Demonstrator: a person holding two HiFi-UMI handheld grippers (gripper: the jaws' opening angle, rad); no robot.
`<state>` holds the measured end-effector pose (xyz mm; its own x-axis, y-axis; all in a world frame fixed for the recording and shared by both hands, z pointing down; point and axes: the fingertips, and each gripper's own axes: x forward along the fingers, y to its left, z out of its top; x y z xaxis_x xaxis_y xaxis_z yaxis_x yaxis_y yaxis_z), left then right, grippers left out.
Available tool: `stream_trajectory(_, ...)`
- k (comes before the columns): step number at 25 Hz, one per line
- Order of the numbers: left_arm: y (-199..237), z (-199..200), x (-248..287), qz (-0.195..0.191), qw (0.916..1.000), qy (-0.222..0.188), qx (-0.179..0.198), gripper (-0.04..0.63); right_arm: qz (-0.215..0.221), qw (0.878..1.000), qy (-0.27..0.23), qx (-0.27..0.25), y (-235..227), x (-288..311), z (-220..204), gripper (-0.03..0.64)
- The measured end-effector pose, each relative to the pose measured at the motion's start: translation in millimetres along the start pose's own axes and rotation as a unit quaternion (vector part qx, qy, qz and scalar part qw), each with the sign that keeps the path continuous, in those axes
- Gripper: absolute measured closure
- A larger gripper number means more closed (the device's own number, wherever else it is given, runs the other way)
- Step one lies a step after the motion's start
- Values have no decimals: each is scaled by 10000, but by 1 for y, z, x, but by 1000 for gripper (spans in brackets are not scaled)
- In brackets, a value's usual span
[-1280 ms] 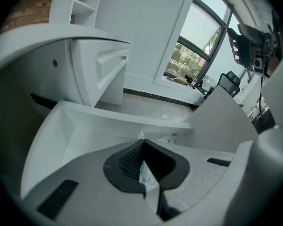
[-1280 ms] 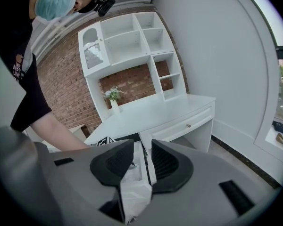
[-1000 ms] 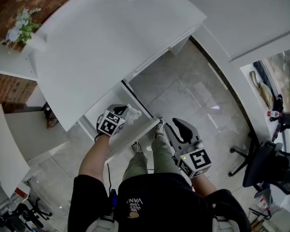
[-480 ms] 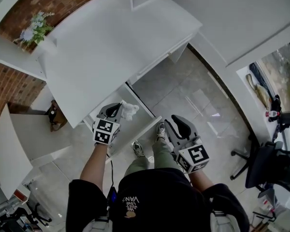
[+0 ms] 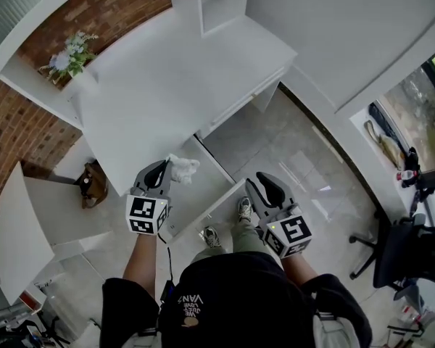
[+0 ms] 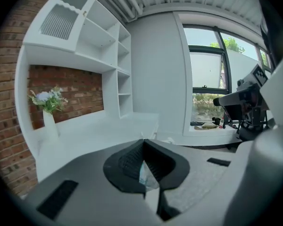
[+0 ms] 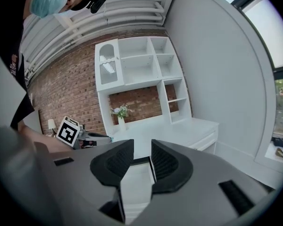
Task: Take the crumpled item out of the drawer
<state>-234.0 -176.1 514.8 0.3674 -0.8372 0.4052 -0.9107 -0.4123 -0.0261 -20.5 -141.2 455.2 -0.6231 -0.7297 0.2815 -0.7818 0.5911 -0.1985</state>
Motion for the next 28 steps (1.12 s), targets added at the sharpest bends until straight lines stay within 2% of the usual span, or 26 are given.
stream_trajectory(8,8,45,-61,307,9982,-520,36,589,113,9993,-327,-159,28,2,29,512)
stream_trajectory(17,6,81,-128,827,9915,-1005,88,589,348,9974,-542,-315,49,3,55,522)
stream_trajectory(28,1,111,-169,1252,9820,-1411,132,589,814,9923,-771,-535,66,23,88,568)
